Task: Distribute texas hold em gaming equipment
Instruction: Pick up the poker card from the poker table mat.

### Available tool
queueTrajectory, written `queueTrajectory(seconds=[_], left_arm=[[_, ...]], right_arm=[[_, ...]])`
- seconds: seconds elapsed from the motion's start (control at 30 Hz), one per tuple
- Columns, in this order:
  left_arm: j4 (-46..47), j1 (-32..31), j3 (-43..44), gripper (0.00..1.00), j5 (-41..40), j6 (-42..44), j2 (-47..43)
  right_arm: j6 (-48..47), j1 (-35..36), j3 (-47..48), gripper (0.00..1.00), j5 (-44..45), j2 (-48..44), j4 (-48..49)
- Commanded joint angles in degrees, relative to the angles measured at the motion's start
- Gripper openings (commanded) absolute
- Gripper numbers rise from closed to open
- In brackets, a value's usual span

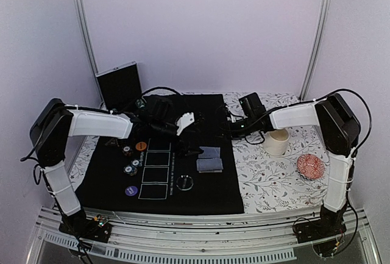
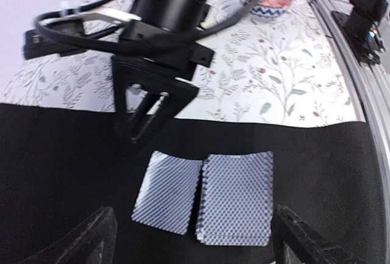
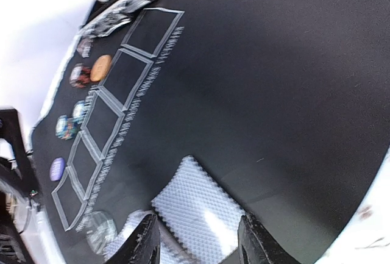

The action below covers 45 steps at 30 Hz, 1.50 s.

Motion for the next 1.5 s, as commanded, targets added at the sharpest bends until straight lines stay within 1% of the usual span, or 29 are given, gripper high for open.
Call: queueTrajectory(seconds=[0.0, 0.1, 0.2, 0.33, 0.47, 0.73, 0.87, 1.0, 1.03, 1.13, 1.3, 1.47], left_arm=[[-6.9, 3.2, 4.6, 0.89, -5.7, -11.0, 0.4], [-5.8, 3.5, 3.0, 0.87, -9.9, -14.4, 0.0], [-6.0, 3.7, 3.5, 0.82, -11.9, -18.6, 2.4], [-7.0, 3.7, 6.0, 0.7, -15.0, -24.4, 7.3], [-7.2, 3.6, 8.0, 0.63, -14.6, -26.5, 12.7], [-6.0, 3.6, 10.3, 0.51, -11.9, -28.8, 17.1], [-5.4, 3.6, 10.2, 0.49, -10.4, -29.7, 17.9], [-4.3, 3.6, 9.7, 0.48, -9.1, -30.0, 17.7], [-4.2, 3.6, 9.7, 0.48, -8.9, -30.1, 17.7], [-4.1, 3.6, 9.7, 0.48, -8.7, -30.1, 17.2], [-4.3, 3.8, 9.3, 0.48, -9.2, -29.4, 12.8], [-6.8, 4.4, 8.0, 0.5, -12.7, -28.0, 3.7]], right_arm=[[-5.6, -0.7, 4.6, 0.46, 6.1, 5.4, -8.3], [-8.7, -0.7, 7.1, 0.46, 4.3, 8.2, -10.8], [-10.6, -0.8, 7.6, 0.45, 3.2, 9.3, -11.4], [-11.9, -1.1, 7.5, 0.4, -1.3, 9.9, -11.0], [-12.9, -1.2, 7.7, 0.35, -4.5, 11.2, -11.5], [-12.4, -1.1, 7.9, 0.25, -9.2, 12.7, -10.4], [-11.5, -1.2, 7.7, 0.21, -10.6, 12.8, -9.5], [-11.3, -1.2, 7.6, 0.2, -11.2, 12.6, -9.4], [-11.3, -1.2, 7.6, 0.15, -11.3, 12.5, -9.4], [-11.2, -1.1, 7.7, 0.04, -11.8, 12.3, -9.2], [-10.7, -1.3, 8.5, 0.02, -10.1, 9.6, -8.3], [-9.7, -1.6, 10.5, 0.02, -5.2, 4.4, -7.9]])
